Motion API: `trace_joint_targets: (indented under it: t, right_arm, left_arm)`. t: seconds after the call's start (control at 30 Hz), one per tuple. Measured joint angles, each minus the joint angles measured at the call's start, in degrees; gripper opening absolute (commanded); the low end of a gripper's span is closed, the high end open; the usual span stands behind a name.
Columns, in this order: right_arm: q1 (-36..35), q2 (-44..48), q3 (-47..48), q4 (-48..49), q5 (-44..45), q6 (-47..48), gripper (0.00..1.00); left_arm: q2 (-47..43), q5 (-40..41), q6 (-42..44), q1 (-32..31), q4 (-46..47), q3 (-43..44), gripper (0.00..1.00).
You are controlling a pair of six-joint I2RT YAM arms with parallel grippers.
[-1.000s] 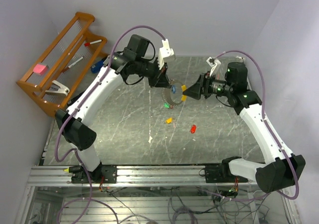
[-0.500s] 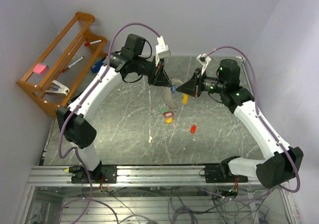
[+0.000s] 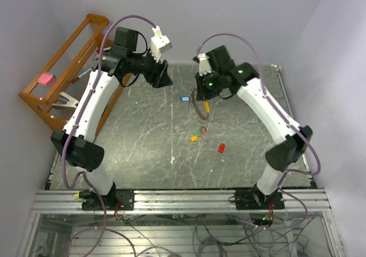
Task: Put the keys on the keyring
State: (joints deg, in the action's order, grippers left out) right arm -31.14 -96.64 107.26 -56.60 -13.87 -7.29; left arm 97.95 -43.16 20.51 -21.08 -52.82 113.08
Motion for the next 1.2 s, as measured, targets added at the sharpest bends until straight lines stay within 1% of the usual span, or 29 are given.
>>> trace_joint_targets:
  t: [0.13, 0.23, 0.3, 0.43, 0.6, 0.8, 0.9, 1.0, 1.1, 1.2]
  right_arm:
    - [-5.7, -7.5, 5.9, -10.6, 13.3, -2.3, 0.0]
    - [-8.1, -10.4, 7.8, -15.3, 23.1, -3.5, 0.0]
    - [-8.5, -10.7, 7.4, -15.8, 25.3, -3.7, 0.0]
    - [-8.1, -10.7, 5.2, -14.3, 26.7, -3.8, 0.0]
    - [-5.3, -12.5, 0.9, -10.4, 25.5, -2.3, 0.0]
    - [0.8, -16.3, 0.3, -4.5, 22.1, 0.7, 0.0]
    - [5.1, -18.8, 0.8, -0.7, 16.5, 1.2, 0.0]
    - [8.6, -23.4, 3.2, 3.0, 10.9, 0.4, 0.0]
    - [10.4, -28.6, 6.1, 6.5, 5.8, -1.7, 0.0]
    - [11.4, -30.5, 4.9, 10.5, 1.9, -4.6, 0.0]
  left_arm:
    - [-1.8, 5.7, -0.2, 1.0, 0.1, 0.0, 0.68]
    - [-3.0, 9.3, -0.9, 1.2, 0.4, 0.0, 0.68]
    - [-3.3, 10.4, -1.3, 1.3, 0.6, 0.0, 0.68]
    - [-3.6, 12.3, -2.3, 1.5, 1.0, -0.3, 0.68]
    - [-4.9, 14.6, -4.1, 2.1, 2.1, -2.6, 0.7]
    - [-5.7, 15.9, -5.7, 4.0, 2.8, -3.7, 0.72]
    - [-6.0, 16.0, -6.7, 5.0, 3.6, -4.4, 0.72]
    - [-6.0, 16.0, -7.3, 5.5, 4.0, -5.1, 0.71]
    - [-6.1, 16.0, -7.5, 5.6, 4.4, -6.1, 0.71]
    - [-6.1, 16.0, -7.5, 5.6, 4.5, -6.6, 0.71]
